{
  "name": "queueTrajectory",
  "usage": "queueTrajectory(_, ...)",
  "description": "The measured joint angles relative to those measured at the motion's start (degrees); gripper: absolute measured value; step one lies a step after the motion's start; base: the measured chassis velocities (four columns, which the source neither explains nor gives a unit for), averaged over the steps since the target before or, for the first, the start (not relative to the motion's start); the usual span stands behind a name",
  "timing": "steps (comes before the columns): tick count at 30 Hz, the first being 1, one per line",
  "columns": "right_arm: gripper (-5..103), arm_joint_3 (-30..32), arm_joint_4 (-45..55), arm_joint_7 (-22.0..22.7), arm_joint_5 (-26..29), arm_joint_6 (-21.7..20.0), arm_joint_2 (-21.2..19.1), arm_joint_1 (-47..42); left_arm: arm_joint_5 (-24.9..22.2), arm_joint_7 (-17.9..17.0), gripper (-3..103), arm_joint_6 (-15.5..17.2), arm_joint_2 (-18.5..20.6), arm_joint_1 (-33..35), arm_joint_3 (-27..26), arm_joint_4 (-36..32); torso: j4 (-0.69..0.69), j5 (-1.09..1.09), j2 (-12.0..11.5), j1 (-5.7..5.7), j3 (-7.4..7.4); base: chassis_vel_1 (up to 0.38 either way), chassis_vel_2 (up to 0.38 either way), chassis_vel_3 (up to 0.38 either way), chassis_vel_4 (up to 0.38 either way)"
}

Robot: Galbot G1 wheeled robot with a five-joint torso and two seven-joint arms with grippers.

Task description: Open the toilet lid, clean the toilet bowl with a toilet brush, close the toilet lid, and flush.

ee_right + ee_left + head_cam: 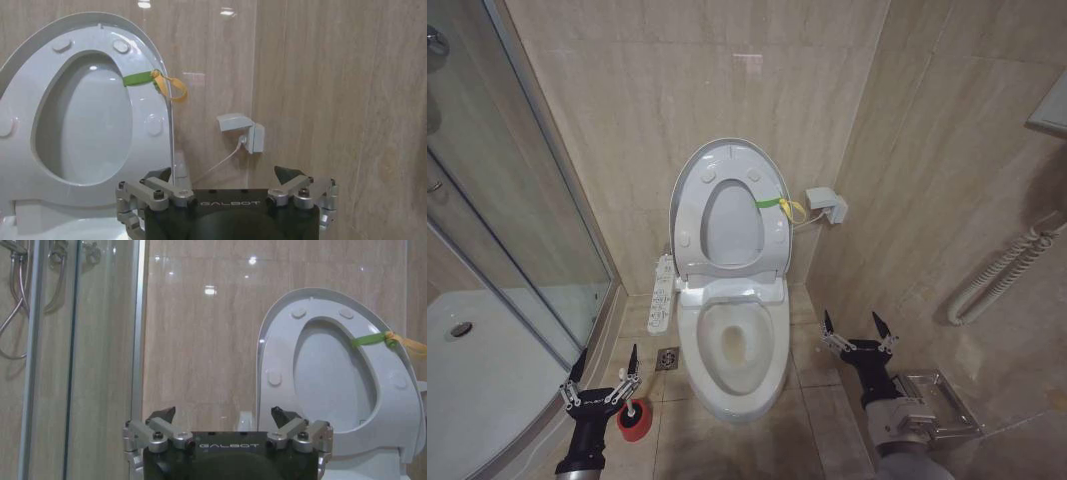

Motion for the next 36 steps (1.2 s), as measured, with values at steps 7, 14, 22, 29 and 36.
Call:
queueTrajectory(7, 100, 0.0, 0.0, 0.0, 0.0, 0.0, 0.0, 0.0, 0.02, 0.0, 97, 0.0, 0.0, 0.0, 0.01, -0.02, 0.0, 0.0, 0.0, 0.0, 0.0, 0.0, 0.0, 0.0, 0.0)
queueTrajectory(14, 100, 0.0, 0.0, 0.0, 0.0, 0.0, 0.0, 0.0, 0.02, 0.0, 97, 0.0, 0.0, 0.0, 0.01, -0.04, 0.0, 0.0, 0.0, 0.0, 0.0, 0.0, 0.0, 0.0, 0.0)
queueTrajectory(22, 100, 0.0, 0.0, 0.0, 0.0, 0.0, 0.0, 0.0, 0.02, -0.01, 97, 0.02, 0.0, 0.0, 0.01, -0.05, 0.0, 0.0, 0.0, 0.0, 0.0, 0.0, 0.0, 0.0, 0.0)
queueTrajectory(29, 100, 0.0, 0.0, 0.0, 0.0, 0.0, 0.0, 0.0, 0.02, -0.01, 97, 0.02, 0.0, 0.0, 0.01, -0.05, 0.0, 0.0, 0.0, 0.0, 0.0, 0.0, 0.0, 0.0, 0.0)
queueTrajectory(36, 100, 0.0, 0.0, 0.0, 0.0, 0.0, 0.0, 0.0, 0.02, -0.01, 97, 0.02, 0.0, 0.0, 0.01, -0.04, 0.0, 0.0, 0.0, 0.0, 0.0, 0.0, 0.0, 0.0, 0.0)
